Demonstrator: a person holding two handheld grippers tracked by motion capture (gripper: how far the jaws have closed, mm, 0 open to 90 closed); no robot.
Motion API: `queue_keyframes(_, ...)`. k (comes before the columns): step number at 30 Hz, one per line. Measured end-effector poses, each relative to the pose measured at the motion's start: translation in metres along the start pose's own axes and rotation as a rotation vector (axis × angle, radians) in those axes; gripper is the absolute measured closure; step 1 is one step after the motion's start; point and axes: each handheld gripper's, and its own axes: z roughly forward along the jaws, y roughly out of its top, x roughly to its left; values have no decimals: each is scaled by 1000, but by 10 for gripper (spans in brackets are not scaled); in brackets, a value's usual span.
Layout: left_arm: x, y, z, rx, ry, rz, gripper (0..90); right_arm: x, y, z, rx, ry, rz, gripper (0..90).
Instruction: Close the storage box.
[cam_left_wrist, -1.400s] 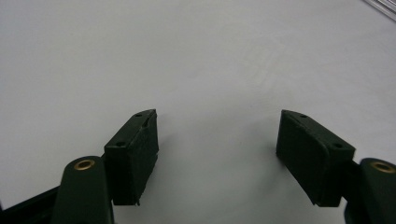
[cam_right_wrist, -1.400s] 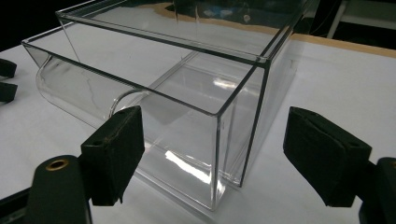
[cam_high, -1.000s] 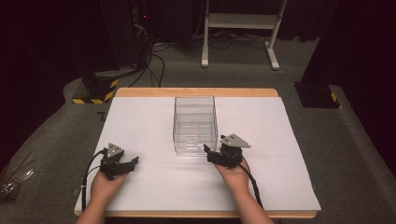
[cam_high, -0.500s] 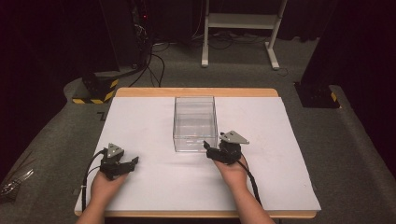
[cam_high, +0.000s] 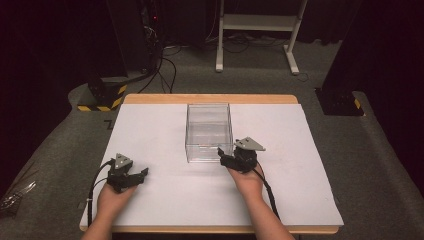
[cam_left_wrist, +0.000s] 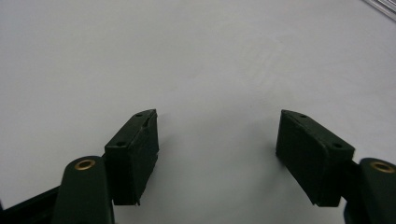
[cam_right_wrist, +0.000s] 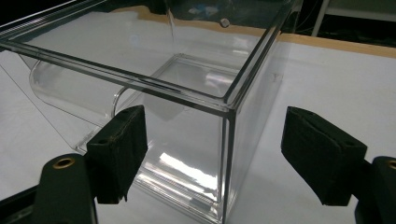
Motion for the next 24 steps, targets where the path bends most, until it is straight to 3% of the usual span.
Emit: queue_keyframes(24,0,0,0,-1,1,1,300,-2,1,9,6,-29,12,242)
